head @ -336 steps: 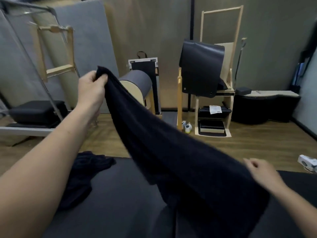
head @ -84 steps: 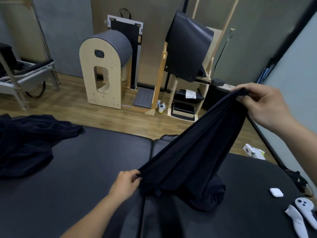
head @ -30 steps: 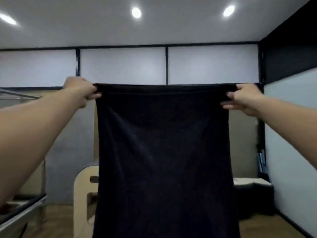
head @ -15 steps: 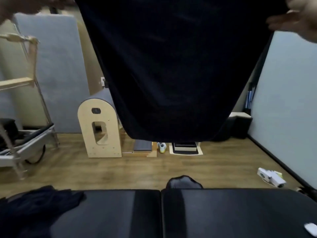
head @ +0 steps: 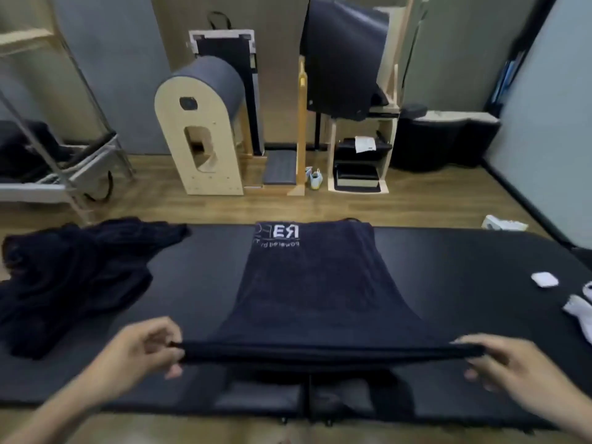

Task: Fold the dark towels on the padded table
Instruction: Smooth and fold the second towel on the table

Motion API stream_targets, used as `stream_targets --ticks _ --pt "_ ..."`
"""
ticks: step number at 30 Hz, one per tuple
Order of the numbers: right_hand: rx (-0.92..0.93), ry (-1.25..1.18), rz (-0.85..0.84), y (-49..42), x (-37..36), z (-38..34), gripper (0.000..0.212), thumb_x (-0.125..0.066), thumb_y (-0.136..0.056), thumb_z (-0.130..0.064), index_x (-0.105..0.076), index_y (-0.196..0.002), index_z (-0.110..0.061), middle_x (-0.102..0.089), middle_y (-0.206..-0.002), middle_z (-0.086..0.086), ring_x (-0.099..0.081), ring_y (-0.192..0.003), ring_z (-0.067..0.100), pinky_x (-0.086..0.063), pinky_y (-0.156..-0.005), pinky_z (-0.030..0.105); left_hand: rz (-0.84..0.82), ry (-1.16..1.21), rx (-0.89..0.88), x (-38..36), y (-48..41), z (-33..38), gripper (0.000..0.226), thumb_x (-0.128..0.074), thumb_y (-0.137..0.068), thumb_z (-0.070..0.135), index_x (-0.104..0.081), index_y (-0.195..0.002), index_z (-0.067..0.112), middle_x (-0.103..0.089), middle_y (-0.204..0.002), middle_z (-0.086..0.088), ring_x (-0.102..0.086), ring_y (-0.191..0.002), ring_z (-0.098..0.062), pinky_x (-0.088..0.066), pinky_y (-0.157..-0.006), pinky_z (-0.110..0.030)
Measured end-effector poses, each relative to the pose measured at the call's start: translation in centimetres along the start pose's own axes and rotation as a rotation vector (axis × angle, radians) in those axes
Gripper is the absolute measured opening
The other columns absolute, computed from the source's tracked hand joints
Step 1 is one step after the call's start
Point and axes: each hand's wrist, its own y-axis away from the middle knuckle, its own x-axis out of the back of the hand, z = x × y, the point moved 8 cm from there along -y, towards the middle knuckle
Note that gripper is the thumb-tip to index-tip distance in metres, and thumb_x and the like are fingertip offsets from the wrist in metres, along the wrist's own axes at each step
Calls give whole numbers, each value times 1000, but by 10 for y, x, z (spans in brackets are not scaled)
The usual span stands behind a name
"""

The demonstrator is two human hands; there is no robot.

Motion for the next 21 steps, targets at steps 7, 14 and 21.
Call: stream_targets --ticks 7,14,21 --pt "-154 -115 163 45 -61 71 40 -62 -90 6 -71 -89 -34 -75 -73 -7 -73 -68 5 -58 -62 27 86 -58 175 -81 53 -85 22 -60 -88 -14 -69 -95 5 -64 -64 -14 -66 -51 -18 -51 -51 -19" --pt "-197 65 30 125 -124 125 61 -66 -83 11 -72 -89 -49 -66 -69 -33 -63 -61 -7 -42 -54 6 18 -195 220 -132 131 -131 25 -62 -85 -15 -70 -78 7 -65 -77 -21 -68 -54 -23 -53 -53 -26" --pt "-210 135 -56 155 -141 150 54 -65 -83 10 -69 -90 -43 -66 -74 -36 -65 -73 -9 -43 -67 7 -155 -236 345 -151 161 -157 16 -63 -89 -2 -72 -87 11 -71 -69 -13 -67 -59 -23 -53 -57 -31"
